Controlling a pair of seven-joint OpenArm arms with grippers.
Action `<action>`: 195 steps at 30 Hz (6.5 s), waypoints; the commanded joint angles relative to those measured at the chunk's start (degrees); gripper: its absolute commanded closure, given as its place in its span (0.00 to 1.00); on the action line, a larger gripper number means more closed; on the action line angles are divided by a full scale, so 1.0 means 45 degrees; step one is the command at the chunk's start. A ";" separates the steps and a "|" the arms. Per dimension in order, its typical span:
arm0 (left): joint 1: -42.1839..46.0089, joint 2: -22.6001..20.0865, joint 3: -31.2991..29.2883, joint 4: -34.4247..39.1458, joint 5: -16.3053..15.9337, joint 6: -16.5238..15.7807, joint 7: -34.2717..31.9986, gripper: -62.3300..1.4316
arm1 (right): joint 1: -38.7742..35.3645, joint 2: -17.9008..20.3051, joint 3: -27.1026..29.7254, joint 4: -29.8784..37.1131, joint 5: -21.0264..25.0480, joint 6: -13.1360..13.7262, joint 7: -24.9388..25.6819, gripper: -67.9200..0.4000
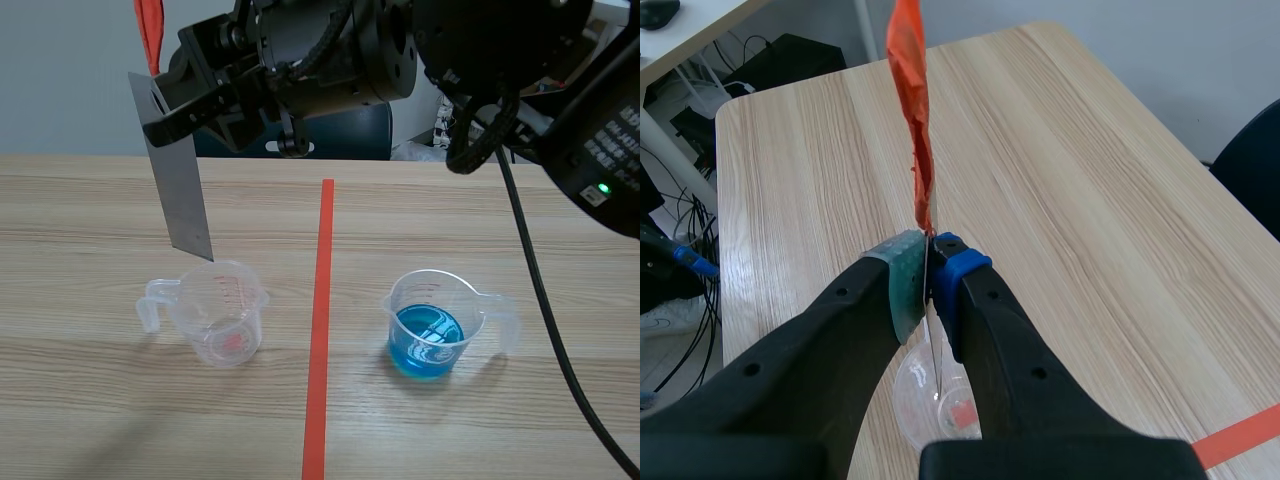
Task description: Do the redox reaction experiment. put the plate into the left beaker
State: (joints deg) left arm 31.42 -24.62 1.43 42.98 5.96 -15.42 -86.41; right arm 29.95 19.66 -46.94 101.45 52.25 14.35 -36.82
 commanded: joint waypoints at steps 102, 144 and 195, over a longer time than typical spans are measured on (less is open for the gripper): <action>-0.0034 -0.0044 -0.0024 0.0131 -0.0121 -0.0039 -0.0582 0.00 | -0.0262 -0.0437 -0.1005 -0.4648 -0.0981 0.1501 0.3371 0.98; -0.0034 -0.0039 -0.0024 0.0131 -0.0121 -0.0044 -0.0582 0.00 | -0.0797 -0.1064 -0.1923 -0.6013 -0.4148 0.3332 0.6513 0.99; -0.0034 -0.0039 -0.0024 0.0131 -0.0121 -0.0044 -0.0582 0.00 | -0.0525 -0.1059 -0.1919 -0.6013 -0.4381 0.2040 0.5950 0.00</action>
State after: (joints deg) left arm 31.42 -24.62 1.43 42.98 5.96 -15.44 -86.41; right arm 25.87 15.55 -55.96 73.82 32.14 23.33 -10.94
